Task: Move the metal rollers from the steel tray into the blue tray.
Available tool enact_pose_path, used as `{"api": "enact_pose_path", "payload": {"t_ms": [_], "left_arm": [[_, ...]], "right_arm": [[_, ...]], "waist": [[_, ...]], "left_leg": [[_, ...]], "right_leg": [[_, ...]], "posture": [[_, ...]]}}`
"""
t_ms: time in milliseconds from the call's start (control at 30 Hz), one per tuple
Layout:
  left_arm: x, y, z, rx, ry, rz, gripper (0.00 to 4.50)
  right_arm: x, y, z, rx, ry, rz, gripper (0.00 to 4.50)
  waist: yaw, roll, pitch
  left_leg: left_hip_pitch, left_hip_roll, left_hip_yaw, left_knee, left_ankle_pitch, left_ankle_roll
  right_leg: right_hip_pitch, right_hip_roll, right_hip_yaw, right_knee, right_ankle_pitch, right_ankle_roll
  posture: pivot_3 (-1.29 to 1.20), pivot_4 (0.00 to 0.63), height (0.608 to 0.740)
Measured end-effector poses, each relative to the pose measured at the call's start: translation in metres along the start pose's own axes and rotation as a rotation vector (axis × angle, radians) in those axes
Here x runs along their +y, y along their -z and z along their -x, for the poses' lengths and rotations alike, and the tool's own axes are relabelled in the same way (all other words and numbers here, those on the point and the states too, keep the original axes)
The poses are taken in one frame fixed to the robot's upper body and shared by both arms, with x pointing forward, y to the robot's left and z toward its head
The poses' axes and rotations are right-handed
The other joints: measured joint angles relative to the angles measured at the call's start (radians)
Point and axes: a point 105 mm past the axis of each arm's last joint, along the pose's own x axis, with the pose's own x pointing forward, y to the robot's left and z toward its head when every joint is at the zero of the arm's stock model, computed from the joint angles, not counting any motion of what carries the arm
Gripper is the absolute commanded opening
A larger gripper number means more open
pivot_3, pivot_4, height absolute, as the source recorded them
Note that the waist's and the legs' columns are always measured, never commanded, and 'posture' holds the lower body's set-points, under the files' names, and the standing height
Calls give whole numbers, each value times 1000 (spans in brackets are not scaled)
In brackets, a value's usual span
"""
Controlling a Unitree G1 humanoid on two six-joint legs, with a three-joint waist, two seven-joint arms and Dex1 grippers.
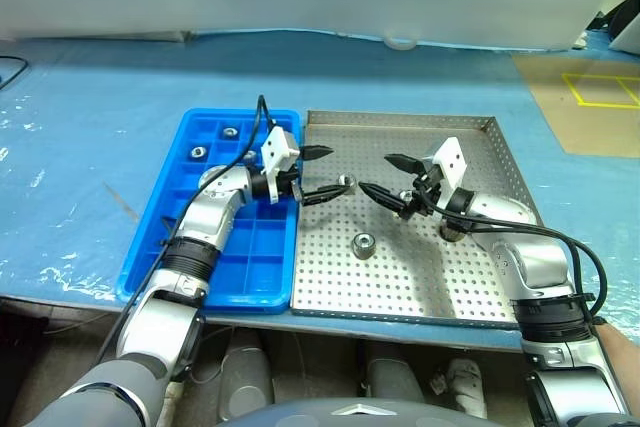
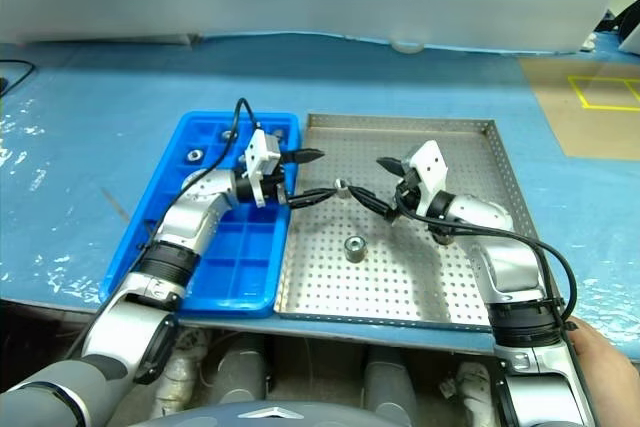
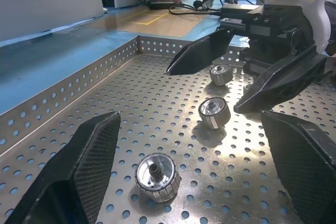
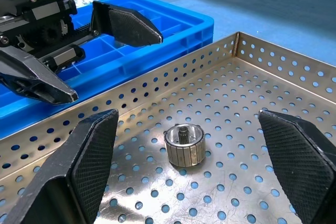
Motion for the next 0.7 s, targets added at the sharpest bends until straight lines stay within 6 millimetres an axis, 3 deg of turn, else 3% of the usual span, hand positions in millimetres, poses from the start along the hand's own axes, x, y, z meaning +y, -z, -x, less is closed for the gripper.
{"api": "enact_pose_path", "payload": {"t_ms": [700], "left_arm": [[-3, 9, -3, 39, 24, 6, 4485]], "right_arm": [[0, 2, 0, 13, 6, 21, 4500]], "waist": [[0, 0, 0]], "left_leg": [[1, 0, 0, 2, 0, 0]], "right_leg": [[0, 0, 0, 2, 0, 0]], "posture": [[-155, 150, 740]]}}
